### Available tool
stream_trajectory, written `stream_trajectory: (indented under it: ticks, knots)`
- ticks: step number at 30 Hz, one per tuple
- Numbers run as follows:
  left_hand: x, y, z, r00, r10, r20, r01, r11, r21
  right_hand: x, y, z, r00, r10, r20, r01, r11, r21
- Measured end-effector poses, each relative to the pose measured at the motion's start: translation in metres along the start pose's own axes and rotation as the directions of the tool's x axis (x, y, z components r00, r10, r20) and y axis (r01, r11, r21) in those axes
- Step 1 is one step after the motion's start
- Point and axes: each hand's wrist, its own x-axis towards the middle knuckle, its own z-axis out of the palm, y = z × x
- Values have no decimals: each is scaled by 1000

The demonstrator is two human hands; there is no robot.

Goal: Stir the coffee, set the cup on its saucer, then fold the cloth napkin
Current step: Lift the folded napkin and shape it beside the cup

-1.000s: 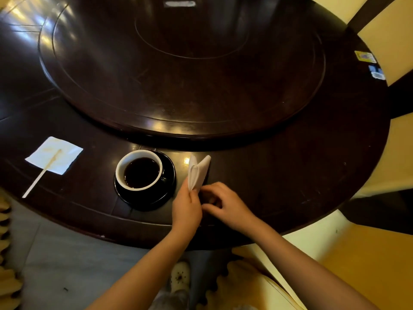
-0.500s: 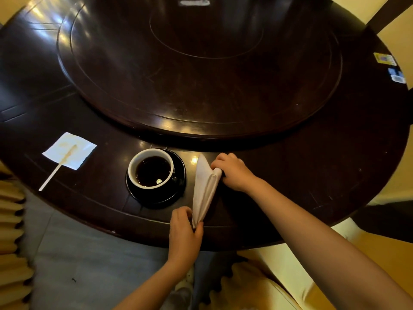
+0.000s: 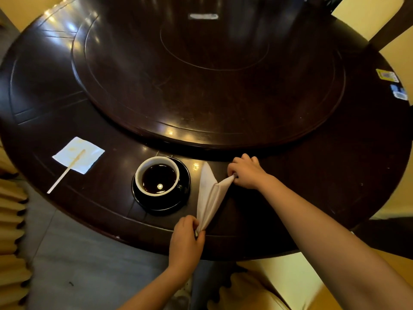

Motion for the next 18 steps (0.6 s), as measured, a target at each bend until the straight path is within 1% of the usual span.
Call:
stream_trajectory:
  ticks: [2, 4, 6, 7, 8, 9, 11, 13, 18]
  knots:
    - [0, 1, -1, 1000, -19, 5, 19, 1000, -3, 1, 1, -9, 996, 73, 40, -74, 997, 12]
    - [0, 1, -2, 999, -34, 0, 34, 999, -4, 4, -5, -20, 990, 139, 20, -140, 988, 65]
    - [-2, 2, -2, 1000, -25, -18, 25, 1000, 7, 11, -19, -29, 981, 195, 2, -190, 953, 236]
    - [-2, 2, -1, 999, -19, -27, 19, 1000, 18, 16, -27, -32, 976, 217, 31, -215, 916, 340]
    - [-3, 3, -1, 999, -18, -33, 19, 999, 29, 20, -35, -32, 969, 233, 79, -245, 880, 407]
    - [-3, 3, -1, 999, -21, -38, 22, 999, 37, 26, -43, -31, 963, 239, 125, -270, 857, 438]
    - [-4, 3, 0, 999, -21, -40, 23, 998, 56, 32, -56, -25, 950, 254, 181, -306, 868, 391]
    - [-2, 3, 1, 1000, -18, -26, 20, 997, 80, 35, -63, -20, 945, 286, 160, -326, 871, 369]
    - [1, 5, 0, 1000, -13, -2, 14, 995, 97, 41, -72, -17, 928, 358, 101, -365, 823, 435]
